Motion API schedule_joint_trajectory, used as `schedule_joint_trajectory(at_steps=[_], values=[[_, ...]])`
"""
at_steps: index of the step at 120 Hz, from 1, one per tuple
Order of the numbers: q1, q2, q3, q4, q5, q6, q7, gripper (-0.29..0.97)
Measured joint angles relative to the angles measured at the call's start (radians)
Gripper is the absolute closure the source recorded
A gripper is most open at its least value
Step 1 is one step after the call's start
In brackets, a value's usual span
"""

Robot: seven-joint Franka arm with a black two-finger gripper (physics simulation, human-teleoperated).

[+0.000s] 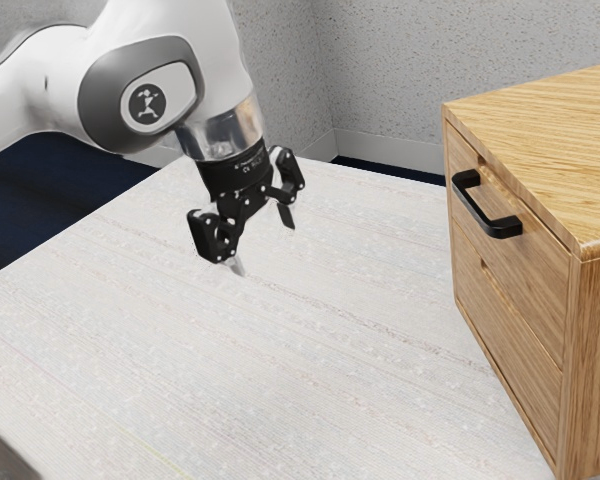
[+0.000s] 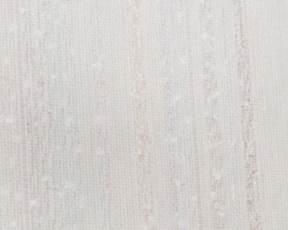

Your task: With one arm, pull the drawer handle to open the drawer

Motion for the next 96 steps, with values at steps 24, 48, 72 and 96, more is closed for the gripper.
schedule_joint_trajectory(at_steps=[24,48,72,96], values=[[0.055,0.057,-0.016,0.041,-0.019,0.160,0.001,0.00],[0.043,-0.053,-0.074,-0.096,-0.018,0.289,0.011,0.00],[-0.058,-0.052,-0.087,-0.117,-0.010,0.366,0.061,0.00],[-0.036,0.016,-0.090,-0.082,-0.008,0.411,0.165,0.00]])
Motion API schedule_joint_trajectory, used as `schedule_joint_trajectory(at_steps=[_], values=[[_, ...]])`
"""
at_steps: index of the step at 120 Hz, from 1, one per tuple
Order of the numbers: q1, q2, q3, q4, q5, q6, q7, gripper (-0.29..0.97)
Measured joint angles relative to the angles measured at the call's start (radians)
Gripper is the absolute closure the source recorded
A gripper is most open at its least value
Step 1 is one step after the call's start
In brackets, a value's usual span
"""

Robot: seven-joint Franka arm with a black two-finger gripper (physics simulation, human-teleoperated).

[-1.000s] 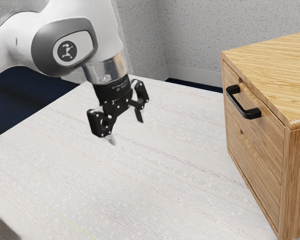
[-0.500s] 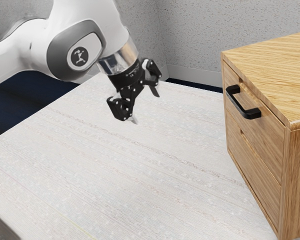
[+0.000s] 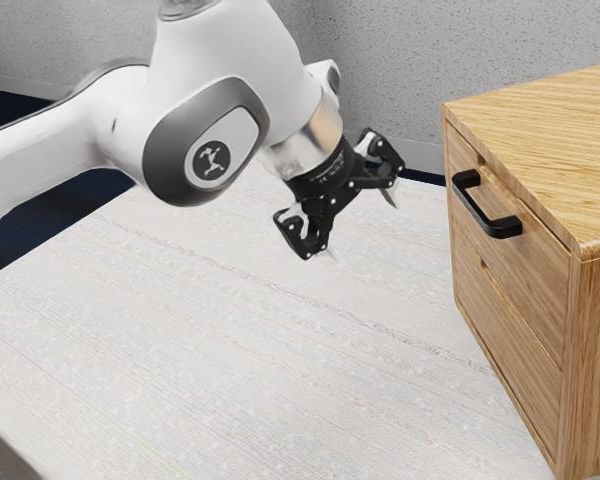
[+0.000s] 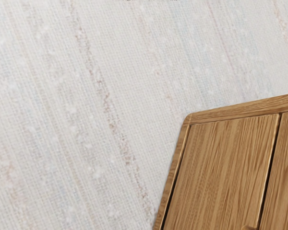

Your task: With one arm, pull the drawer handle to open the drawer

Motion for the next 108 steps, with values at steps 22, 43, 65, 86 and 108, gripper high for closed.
schedule_joint_trajectory(at_steps=[22,43,65,86,108], values=[[0.011,0.034,-0.003,0.027,-0.004,0.037,0.082,0.00],[-0.027,0.078,0.004,0.071,-0.006,0.071,0.146,0.00],[-0.099,0.117,0.009,0.118,-0.010,0.097,0.197,0.00],[-0.069,0.150,0.008,0.154,-0.025,0.109,0.236,0.00],[-0.071,0.158,0.005,0.158,-0.030,0.117,0.266,0.00]])
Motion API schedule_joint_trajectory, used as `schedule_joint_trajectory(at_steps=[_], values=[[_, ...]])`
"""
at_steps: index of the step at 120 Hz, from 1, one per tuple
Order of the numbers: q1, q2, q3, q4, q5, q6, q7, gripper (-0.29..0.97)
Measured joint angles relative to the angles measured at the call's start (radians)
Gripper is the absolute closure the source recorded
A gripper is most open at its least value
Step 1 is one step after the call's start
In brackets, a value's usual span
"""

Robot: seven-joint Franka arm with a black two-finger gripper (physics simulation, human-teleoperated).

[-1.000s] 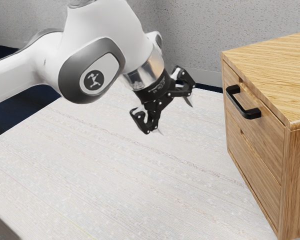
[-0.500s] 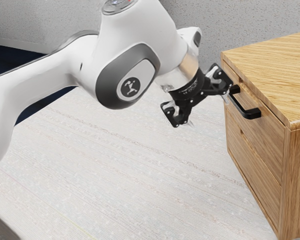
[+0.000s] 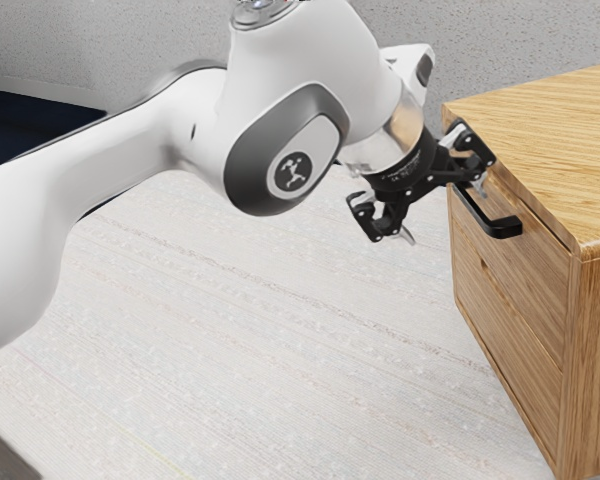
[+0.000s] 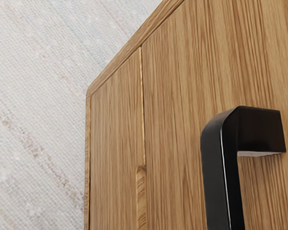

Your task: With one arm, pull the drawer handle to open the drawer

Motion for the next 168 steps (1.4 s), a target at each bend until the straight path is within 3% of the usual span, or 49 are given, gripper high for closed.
schedule_joint_trajectory(at_steps=[32,69,88,124,168], values=[[0.011,0.009,-0.001,0.000,-0.001,0.013,0.030,0.02],[0.009,0.005,-0.002,-0.003,0.002,0.017,0.039,0.43],[0.012,-0.008,0.000,-0.011,0.005,0.018,0.044,0.55],[0.025,-0.023,0.002,-0.034,0.006,0.018,0.044,0.64],[0.032,-0.129,0.008,-0.159,0.013,0.018,0.043,0.68]])
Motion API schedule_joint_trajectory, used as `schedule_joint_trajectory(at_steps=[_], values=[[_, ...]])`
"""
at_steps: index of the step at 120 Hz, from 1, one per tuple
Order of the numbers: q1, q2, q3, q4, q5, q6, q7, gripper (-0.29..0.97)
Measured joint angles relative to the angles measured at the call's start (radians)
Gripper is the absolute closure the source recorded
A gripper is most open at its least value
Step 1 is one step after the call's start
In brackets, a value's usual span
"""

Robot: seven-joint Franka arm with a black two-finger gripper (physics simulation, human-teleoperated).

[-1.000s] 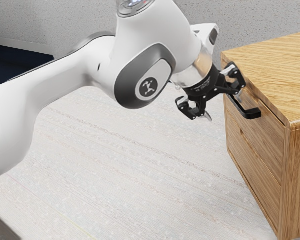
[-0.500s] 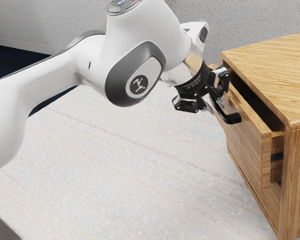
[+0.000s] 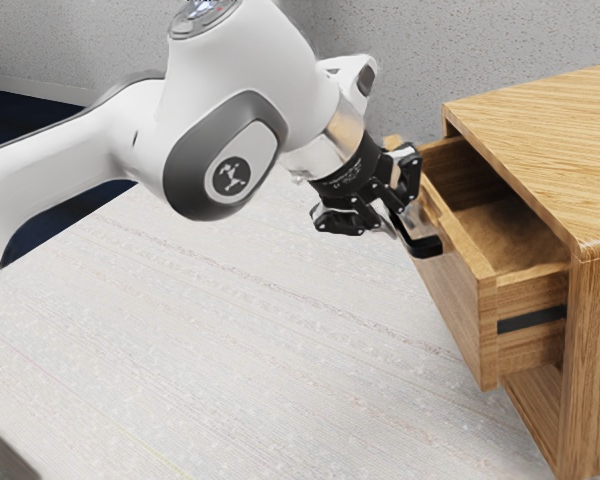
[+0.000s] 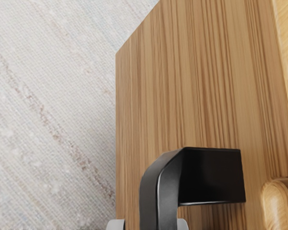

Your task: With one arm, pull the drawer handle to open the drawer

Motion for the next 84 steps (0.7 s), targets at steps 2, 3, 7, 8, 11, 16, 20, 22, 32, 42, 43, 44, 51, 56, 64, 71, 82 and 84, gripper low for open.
schedule_joint_trajectory(at_steps=[2,3,7,8,11,16,20,22,32,42,43,44,51,56,64,71,82,84], values=[[0.000,-0.005,0.001,-0.006,0.001,0.000,0.000,0.68],[-0.001,-0.008,0.002,-0.010,0.001,0.000,0.000,0.68],[-0.003,-0.017,0.006,-0.021,0.002,-0.001,-0.001,0.67],[-0.001,-0.019,0.004,-0.023,0.003,-0.001,-0.001,0.67],[0.001,-0.024,0.002,-0.028,0.004,-0.001,-0.001,0.67],[0.007,-0.033,-0.004,-0.034,0.005,-0.001,-0.002,0.67],[0.011,-0.040,-0.007,-0.041,0.006,-0.001,-0.002,0.67],[0.014,-0.045,-0.009,-0.047,0.006,-0.001,-0.002,0.67],[0.012,-0.066,-0.005,-0.067,0.009,-0.001,-0.001,0.67],[0.012,-0.090,0.000,-0.094,0.014,-0.001,-0.002,0.67],[0.012,-0.092,0.000,-0.096,0.014,-0.001,-0.002,0.67],[0.012,-0.094,0.000,-0.099,0.015,-0.001,-0.003,0.67],[0.012,-0.109,0.003,-0.115,0.020,-0.002,-0.005,0.67],[0.012,-0.121,0.004,-0.127,0.025,-0.002,-0.007,0.67],[0.014,-0.139,0.004,-0.146,0.031,-0.002,-0.010,0.67],[0.017,-0.156,0.004,-0.163,0.036,-0.002,-0.013,0.67],[0.021,-0.181,0.003,-0.188,0.046,-0.002,-0.019,0.67],[0.022,-0.187,0.003,-0.194,0.048,-0.002,-0.020,0.67]])
